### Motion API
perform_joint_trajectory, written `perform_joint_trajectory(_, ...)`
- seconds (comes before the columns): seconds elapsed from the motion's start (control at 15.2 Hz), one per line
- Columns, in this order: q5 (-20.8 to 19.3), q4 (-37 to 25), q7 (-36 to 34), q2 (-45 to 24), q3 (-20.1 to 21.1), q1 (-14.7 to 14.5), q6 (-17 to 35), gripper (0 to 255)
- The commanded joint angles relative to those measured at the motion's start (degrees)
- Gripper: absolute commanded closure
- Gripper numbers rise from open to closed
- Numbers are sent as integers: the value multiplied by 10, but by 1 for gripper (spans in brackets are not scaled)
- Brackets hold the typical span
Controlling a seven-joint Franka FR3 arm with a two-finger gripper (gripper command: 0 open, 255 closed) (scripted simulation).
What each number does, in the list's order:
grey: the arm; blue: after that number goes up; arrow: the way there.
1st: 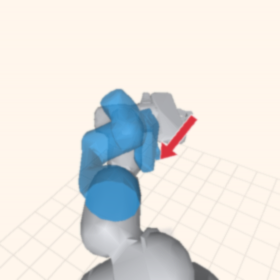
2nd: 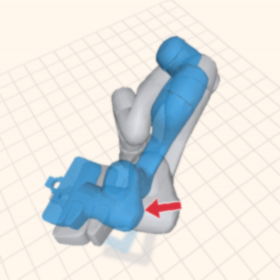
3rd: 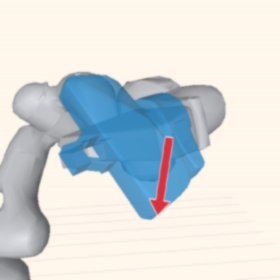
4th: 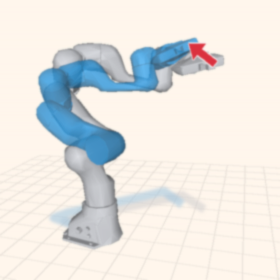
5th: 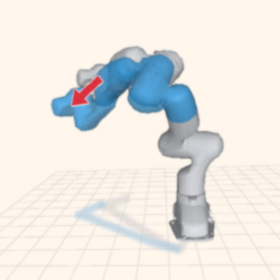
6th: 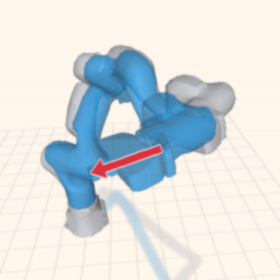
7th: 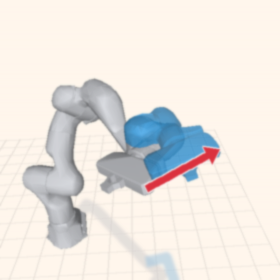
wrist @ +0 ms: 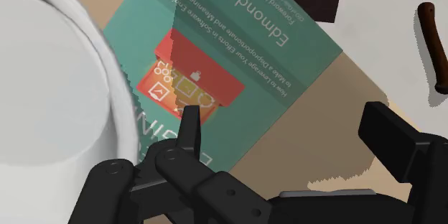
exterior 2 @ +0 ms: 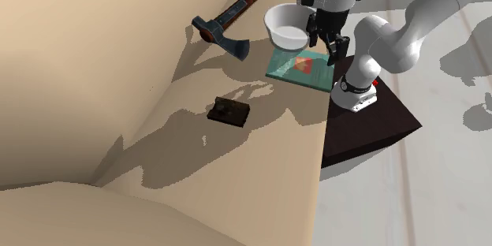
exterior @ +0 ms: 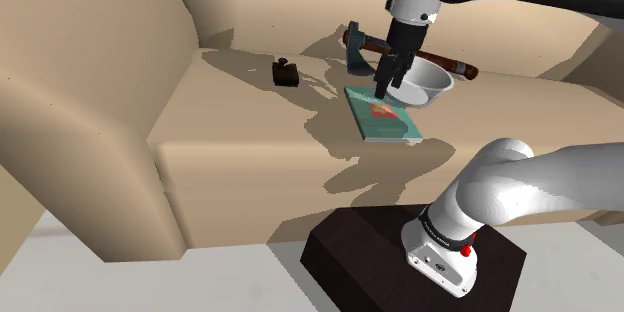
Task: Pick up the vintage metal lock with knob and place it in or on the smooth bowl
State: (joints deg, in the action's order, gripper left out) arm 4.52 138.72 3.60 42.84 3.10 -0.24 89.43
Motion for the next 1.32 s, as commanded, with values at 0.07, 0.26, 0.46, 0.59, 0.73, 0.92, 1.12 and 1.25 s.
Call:
perform_joint_trajectory(0.07, -1, -10, -1, -21, 3, 0, 14, 0)
perform_joint_trajectory(0.26, -4, -46, -5, -85, 12, 1, 53, 0)
perform_joint_trajectory(0.46, -9, -87, -10, -149, 20, 2, 85, 0)
perform_joint_trajectory(0.59, -14, -118, -14, -191, 25, 2, 103, 0)
perform_joint_trajectory(0.73, -20, -151, -19, -233, 31, 3, 118, 0)
perform_joint_trajectory(0.92, -31, -206, -27, -295, 38, 4, 134, 0)
perform_joint_trajectory(1.12, -44, -267, -35, -358, 44, 3, 144, 0)
perform_joint_trajectory(1.25, -54, -312, -41, -400, 48, 2, 147, 0)
